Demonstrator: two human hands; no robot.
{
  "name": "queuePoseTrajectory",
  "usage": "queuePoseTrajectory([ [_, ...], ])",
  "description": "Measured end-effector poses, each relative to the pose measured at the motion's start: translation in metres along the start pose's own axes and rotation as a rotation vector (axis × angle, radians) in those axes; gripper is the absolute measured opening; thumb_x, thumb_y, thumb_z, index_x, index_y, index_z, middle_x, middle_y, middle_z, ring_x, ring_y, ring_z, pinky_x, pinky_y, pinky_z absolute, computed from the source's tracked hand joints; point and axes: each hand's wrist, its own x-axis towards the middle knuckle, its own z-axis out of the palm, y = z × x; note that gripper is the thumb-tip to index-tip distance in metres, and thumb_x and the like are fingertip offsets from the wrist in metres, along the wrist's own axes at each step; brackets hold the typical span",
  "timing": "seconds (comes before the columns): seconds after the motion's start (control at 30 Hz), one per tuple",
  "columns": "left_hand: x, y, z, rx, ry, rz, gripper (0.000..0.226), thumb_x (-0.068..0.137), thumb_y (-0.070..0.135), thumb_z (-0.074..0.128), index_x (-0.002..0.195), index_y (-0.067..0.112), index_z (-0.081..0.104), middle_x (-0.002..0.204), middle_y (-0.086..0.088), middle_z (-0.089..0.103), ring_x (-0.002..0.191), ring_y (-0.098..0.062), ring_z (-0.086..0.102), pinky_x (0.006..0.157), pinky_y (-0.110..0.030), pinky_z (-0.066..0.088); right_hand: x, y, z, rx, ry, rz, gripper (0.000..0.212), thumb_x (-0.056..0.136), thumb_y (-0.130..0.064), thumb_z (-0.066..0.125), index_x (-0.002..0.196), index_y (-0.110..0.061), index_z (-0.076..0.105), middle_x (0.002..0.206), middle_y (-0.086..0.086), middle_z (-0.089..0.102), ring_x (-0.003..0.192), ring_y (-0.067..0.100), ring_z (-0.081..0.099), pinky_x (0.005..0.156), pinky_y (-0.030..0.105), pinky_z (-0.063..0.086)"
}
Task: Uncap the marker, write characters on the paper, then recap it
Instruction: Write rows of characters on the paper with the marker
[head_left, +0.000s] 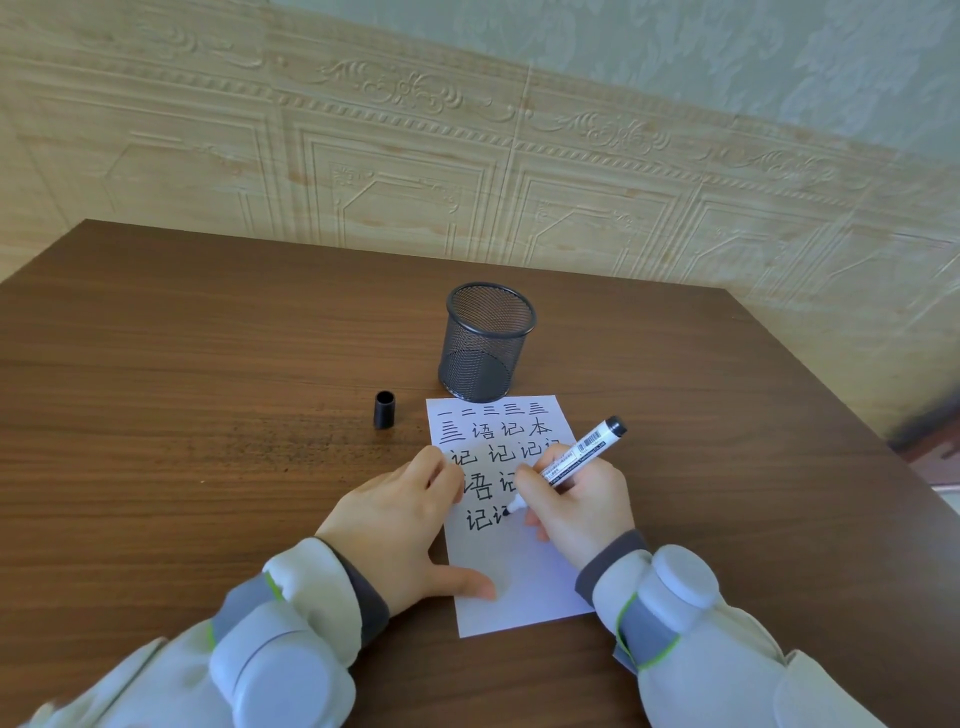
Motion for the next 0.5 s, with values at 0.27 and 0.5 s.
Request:
queuePoseTrajectory([
  [0.27,-0.0001,-0.0003,0.0003,-0.003,0.000,-0.003,0.076,0.063,0.078,0.056,0.116,0.027,0.036,0.119,0.012,0.032,0.091,-0.007,0.042,0.069,-0.019,0.030,-0.0001,-0.0006,-0.0006,0.025,0.004,-0.012,0.025,0.083,-0.004,0.059,0.059,-0.002,0.056,0.039,-0.004,0.056,0.033,0.006,0.047,0.038,0.018,0.042],
  [0.5,0.0000,-0.0008,0.0013,-0.013,0.003,-0.008,0.075,0.062,0.078,0.056,0.114,0.028,0.037,0.117,0.013,0.032,0.088,-0.006,0.041,0.061,-0.015,0.028,0.0008,0.0011,0.0006,-0.017,-0.039,-0.017,0.026,0.080,-0.002,0.060,0.055,0.000,0.053,0.038,-0.003,0.055,0.032,0.006,0.047,0.038,0.019,0.040],
])
